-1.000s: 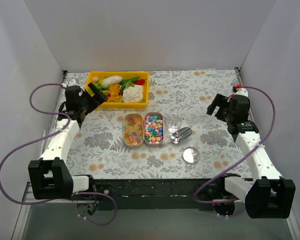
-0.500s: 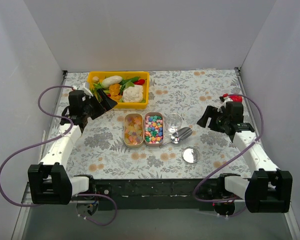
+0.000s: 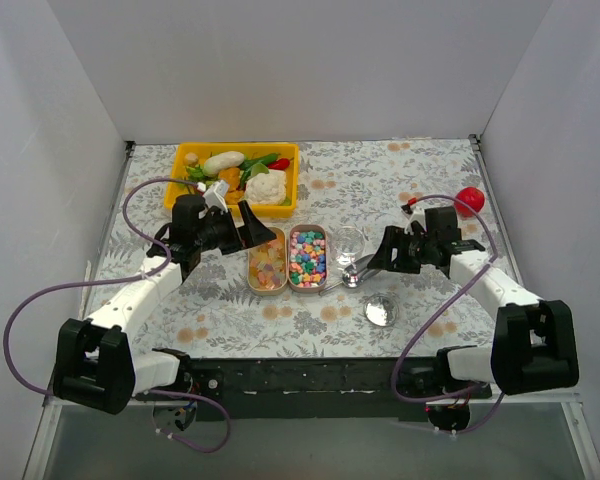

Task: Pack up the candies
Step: Pick up the spatula from the center of the board.

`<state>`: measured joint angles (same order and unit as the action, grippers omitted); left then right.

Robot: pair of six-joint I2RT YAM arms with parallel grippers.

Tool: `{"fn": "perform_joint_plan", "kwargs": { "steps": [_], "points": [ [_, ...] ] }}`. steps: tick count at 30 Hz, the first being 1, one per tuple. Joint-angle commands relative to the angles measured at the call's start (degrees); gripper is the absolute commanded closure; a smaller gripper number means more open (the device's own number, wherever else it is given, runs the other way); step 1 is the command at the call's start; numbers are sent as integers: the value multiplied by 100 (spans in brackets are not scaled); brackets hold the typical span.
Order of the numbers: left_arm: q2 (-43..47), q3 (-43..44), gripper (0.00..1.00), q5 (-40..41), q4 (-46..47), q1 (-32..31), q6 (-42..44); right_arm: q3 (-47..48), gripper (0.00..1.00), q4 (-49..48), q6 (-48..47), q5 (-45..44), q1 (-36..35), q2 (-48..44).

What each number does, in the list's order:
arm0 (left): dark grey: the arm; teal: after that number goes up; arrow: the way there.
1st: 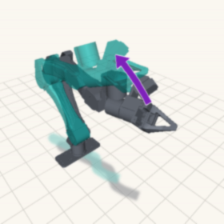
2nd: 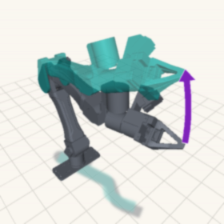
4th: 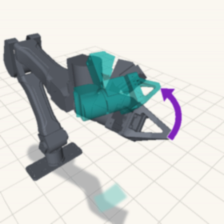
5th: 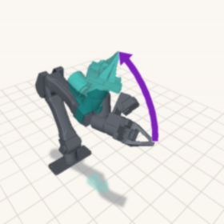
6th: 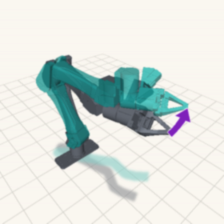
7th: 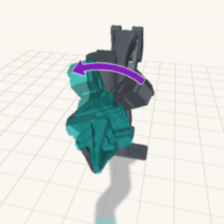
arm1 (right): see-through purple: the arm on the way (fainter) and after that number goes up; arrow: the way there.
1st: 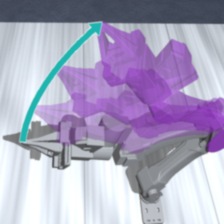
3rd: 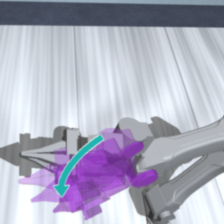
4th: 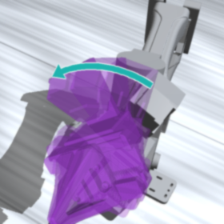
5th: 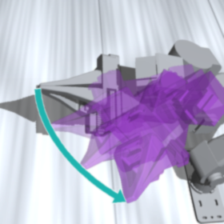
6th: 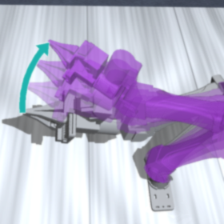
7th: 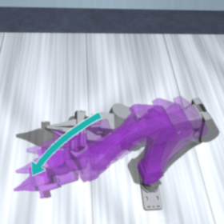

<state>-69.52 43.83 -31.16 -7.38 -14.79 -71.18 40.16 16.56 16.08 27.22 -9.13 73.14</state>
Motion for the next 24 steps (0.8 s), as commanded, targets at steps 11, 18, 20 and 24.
{"fn": "perform_joint_plan", "kwargs": {
  "steps": [11, 18, 20, 24],
  "points": [
    [96, 64, 2, -5, 26, -314, 113, -175, 34, -1224, 177, 581, -72, 1316],
    [210, 55, 2, 127, -97, -350, 201, -421, 40, -2137, 729, 398, -81, 1228],
    [210, 64, 2, 119, -106, -358, 209, -369, 43, -2279, 957, 389, -72, 1325],
    [263, 73, 2, 224, -159, -463, 306, -211, 61, -2131, 1003, 442, -81, 1588]
  ]
}}
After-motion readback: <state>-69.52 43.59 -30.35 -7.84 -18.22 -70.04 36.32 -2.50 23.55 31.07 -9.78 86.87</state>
